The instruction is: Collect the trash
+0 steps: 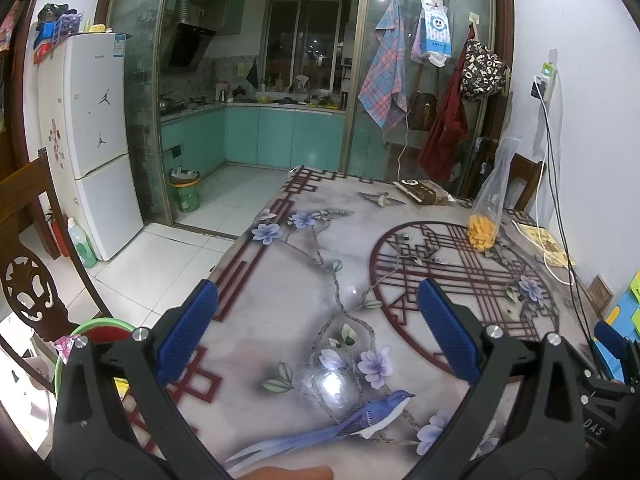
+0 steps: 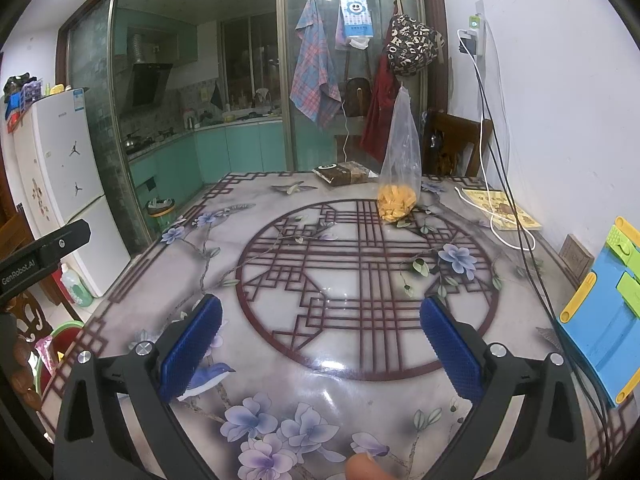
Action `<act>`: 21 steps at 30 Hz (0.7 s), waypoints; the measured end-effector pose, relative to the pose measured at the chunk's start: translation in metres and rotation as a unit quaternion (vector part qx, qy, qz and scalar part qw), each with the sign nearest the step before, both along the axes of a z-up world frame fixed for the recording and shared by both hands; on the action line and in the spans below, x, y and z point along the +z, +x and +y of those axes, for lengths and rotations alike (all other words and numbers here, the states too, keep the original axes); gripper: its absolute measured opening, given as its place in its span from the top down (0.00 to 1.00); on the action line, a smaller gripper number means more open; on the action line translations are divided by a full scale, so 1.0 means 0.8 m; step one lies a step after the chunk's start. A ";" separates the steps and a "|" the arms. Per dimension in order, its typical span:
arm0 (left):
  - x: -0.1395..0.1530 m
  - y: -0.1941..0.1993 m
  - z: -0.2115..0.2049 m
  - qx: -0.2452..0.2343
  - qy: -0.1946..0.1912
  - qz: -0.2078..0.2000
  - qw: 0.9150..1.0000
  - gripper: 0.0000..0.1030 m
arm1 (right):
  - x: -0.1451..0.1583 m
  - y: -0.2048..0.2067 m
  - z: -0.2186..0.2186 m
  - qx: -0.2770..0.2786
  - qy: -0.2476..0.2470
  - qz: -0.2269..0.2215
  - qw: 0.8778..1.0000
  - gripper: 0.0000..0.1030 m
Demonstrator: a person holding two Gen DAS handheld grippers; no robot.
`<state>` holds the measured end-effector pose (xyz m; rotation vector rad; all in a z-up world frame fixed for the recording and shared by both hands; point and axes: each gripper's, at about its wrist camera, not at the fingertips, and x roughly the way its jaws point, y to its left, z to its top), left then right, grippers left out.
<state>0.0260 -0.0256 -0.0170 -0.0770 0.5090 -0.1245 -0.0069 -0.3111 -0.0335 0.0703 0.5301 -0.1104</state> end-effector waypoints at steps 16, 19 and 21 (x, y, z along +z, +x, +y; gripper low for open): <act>-0.007 0.000 0.006 0.000 0.006 0.002 1.000 0.05 | 0.000 0.000 0.000 0.000 0.000 0.001 1.000 0.07; -0.007 -0.001 0.006 -0.001 0.008 0.002 1.000 0.05 | 0.000 0.000 0.000 0.000 -0.001 0.001 1.000 0.07; -0.007 -0.001 0.004 -0.001 0.009 0.002 1.000 0.05 | -0.001 -0.001 0.001 -0.001 -0.001 0.001 1.000 0.07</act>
